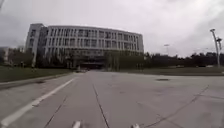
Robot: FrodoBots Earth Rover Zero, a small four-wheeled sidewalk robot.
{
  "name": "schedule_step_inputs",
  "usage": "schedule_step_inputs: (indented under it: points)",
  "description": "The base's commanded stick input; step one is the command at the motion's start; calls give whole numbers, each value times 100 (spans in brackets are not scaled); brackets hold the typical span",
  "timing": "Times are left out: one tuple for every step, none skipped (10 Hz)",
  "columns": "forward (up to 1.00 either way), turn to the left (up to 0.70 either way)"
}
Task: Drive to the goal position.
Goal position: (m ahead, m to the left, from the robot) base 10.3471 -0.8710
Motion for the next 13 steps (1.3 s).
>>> schedule_step_inputs:
  points:
    - [70,0]
    - [70,0]
    - [70,0]
    - [70,0]
    - [70,0]
    - [70,0]
    - [70,0]
    - [70,0]
    - [70,0]
    - [70,0]
    - [70,0]
    - [70,0]
    - [70,14]
